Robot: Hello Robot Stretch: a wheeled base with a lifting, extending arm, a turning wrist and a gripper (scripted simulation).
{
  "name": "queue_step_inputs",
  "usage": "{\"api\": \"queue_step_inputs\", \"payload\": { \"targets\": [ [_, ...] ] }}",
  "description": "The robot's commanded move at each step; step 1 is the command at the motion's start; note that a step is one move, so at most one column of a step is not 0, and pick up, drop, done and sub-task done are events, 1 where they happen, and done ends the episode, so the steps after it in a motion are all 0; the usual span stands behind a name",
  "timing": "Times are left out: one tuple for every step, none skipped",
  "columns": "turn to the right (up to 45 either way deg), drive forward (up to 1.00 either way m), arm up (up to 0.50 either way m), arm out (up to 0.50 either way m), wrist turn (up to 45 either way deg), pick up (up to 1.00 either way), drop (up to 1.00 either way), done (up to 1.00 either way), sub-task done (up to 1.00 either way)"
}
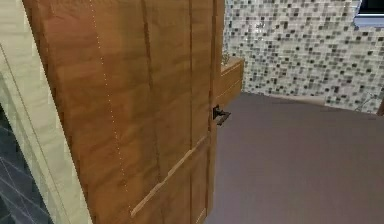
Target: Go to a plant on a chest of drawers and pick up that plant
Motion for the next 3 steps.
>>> {"api": "queue_step_inputs", "payload": {
  "targets": [
    [33.0, 0.00, 0.00, 0.00, 0.0, 0.00, 0.00, 0.00, 0.00],
    [0.0, 1.00, 0.00, 0.00, 0.0, 0.00, 0.00, 0.00, 0.00],
    [15.0, 0.00, 0.00, 0.00, 0.0, 0.00, 0.00, 0.00, 0.00]
  ]
}}
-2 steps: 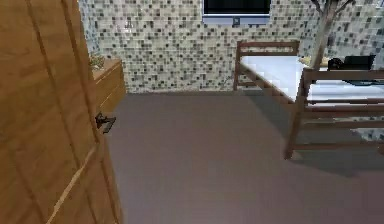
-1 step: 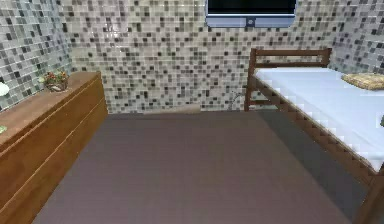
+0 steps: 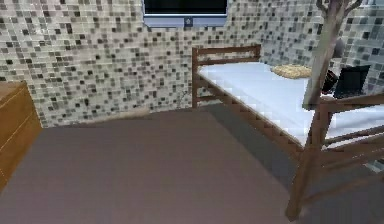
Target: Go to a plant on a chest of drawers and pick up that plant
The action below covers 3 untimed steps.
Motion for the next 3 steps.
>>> {"api": "queue_step_inputs", "payload": {
  "targets": [
    [0.0, 0.20, 0.00, 0.00, 0.0, 0.00, 0.00, 0.00, 0.00],
    [-45.0, 0.00, 0.00, 0.00, 0.0, 0.00, 0.00, 0.00, 0.00],
    [-18.0, 0.00, 0.00, 0.00, 0.0, 0.00, 0.00, 0.00, 0.00]
  ]
}}
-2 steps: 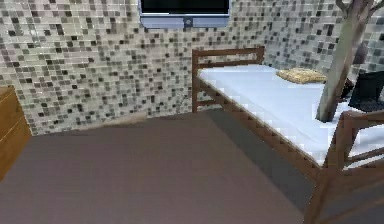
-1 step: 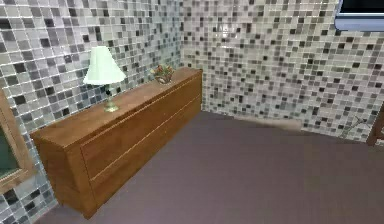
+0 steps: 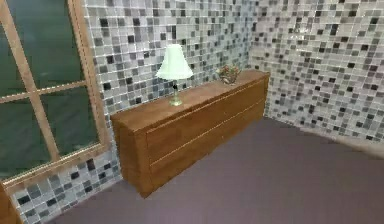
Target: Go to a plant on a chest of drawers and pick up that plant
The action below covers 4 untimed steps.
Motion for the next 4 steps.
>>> {"api": "queue_step_inputs", "payload": {
  "targets": [
    [0.0, 0.65, 0.00, 0.00, 0.0, 0.00, 0.00, 0.00, 0.00],
    [45.0, 0.00, 0.00, 0.00, 0.0, 0.00, 0.00, 0.00, 0.00],
    [33.0, 0.00, 0.00, 0.00, 0.0, 0.00, 0.00, 0.00, 0.00],
    [0.0, 0.05, 0.00, 0.00, 0.0, 0.00, 0.00, 0.00, 0.00]
  ]
}}
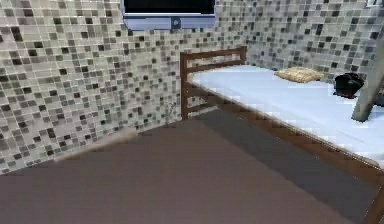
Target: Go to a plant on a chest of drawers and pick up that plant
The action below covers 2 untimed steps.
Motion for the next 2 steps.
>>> {"api": "queue_step_inputs", "payload": {
  "targets": [
    [-39.0, 0.00, 0.00, 0.00, 0.0, 0.00, 0.00, 0.00, 0.00],
    [0.0, 1.00, 0.00, 0.00, 0.0, 0.00, 0.00, 0.00, 0.00]
  ]
}}
